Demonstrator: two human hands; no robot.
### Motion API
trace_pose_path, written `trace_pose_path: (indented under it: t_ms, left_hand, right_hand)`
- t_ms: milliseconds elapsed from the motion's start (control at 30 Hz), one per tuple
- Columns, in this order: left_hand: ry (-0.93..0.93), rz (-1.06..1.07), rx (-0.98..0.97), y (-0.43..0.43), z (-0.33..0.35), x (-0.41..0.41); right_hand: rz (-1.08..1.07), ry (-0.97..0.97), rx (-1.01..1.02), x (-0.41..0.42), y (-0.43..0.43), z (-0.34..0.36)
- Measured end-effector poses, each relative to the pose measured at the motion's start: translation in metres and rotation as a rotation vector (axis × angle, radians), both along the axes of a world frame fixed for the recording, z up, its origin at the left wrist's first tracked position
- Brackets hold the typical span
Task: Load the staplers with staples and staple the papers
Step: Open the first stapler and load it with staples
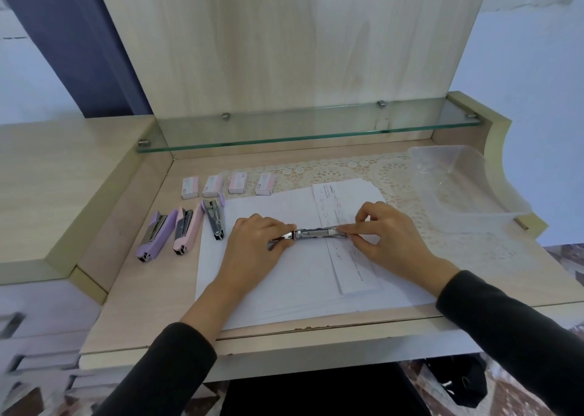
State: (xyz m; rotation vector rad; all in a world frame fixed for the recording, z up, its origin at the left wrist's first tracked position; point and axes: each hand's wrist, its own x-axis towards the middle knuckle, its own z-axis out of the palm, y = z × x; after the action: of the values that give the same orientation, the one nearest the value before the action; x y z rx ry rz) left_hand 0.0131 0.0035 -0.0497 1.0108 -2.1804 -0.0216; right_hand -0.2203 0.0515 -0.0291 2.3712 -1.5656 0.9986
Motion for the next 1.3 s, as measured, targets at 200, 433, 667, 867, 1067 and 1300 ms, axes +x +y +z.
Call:
trace_pose_path:
  t_ms: [200,433,667,867,1067,1300]
  left_hand:
    - [0.034,-0.012,0.011,0.0,-0.001,0.0]
    - [0.029,-0.026,-0.006,-0.002,-0.003,0.001]
    - [0.022,-0.019,-0.001,-0.002,-0.003,0.002]
    - [0.054,-0.019,0.015,-0.001,-0.004,0.001]
    - [0.062,0.002,0.001,0.0,-0.004,0.001]
    - [0.053,0.003,-0.01,0.0,-0.004,0.002]
  right_hand:
    - [0.016,0.008,0.042,0.002,0.003,-0.001]
    - [-0.014,0.034,0.055,0.013,0.0,-0.001]
    - [0.006,-0.053,0.144,0.043,0.0,0.004]
    - [-0.225,-0.338,0.4,0.045,0.0,0.012]
    - [-0.31,-0.45,0.529,0.061,-0.005,0.016]
    - [-0.318,-0.565,0.523,0.073,-0.004,0.016]
